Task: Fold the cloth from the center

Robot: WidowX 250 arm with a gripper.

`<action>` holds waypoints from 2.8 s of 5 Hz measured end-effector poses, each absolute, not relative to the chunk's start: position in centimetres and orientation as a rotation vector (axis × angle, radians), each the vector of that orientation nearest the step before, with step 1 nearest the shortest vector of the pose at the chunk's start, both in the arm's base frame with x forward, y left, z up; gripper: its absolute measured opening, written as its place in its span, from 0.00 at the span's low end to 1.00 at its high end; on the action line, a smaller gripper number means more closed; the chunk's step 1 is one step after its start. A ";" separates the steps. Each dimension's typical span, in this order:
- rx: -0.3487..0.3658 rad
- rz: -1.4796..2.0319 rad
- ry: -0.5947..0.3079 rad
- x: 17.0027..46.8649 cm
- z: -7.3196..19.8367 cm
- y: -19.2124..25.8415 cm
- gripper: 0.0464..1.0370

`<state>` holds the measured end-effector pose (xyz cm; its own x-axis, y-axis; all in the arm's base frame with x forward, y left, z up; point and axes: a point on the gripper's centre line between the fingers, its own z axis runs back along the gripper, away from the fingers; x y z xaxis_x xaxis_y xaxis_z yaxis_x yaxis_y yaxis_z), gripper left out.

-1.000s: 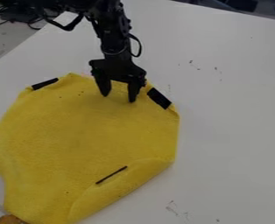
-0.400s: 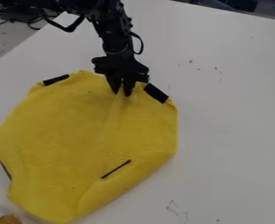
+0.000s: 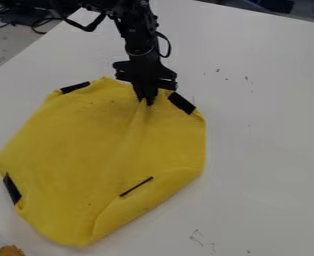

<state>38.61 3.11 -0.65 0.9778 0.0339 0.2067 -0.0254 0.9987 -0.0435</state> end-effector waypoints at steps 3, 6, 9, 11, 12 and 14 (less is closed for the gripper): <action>-0.063 -0.033 -0.207 41.3 -0.7 0.8 0.01; -0.080 -0.022 -0.200 41.2 -0.8 0.1 0.41; -0.035 -0.047 -0.154 41.3 -0.5 -1.6 0.96; 0.094 -0.014 0.000 39.7 0.9 -1.6 0.96; 0.121 0.010 0.045 39.1 1.5 -2.1 0.96; 0.126 0.039 -0.074 39.5 4.0 -1.9 0.96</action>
<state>39.49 -1.95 4.03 0.9965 0.0339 0.0764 -0.0432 0.9914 0.1236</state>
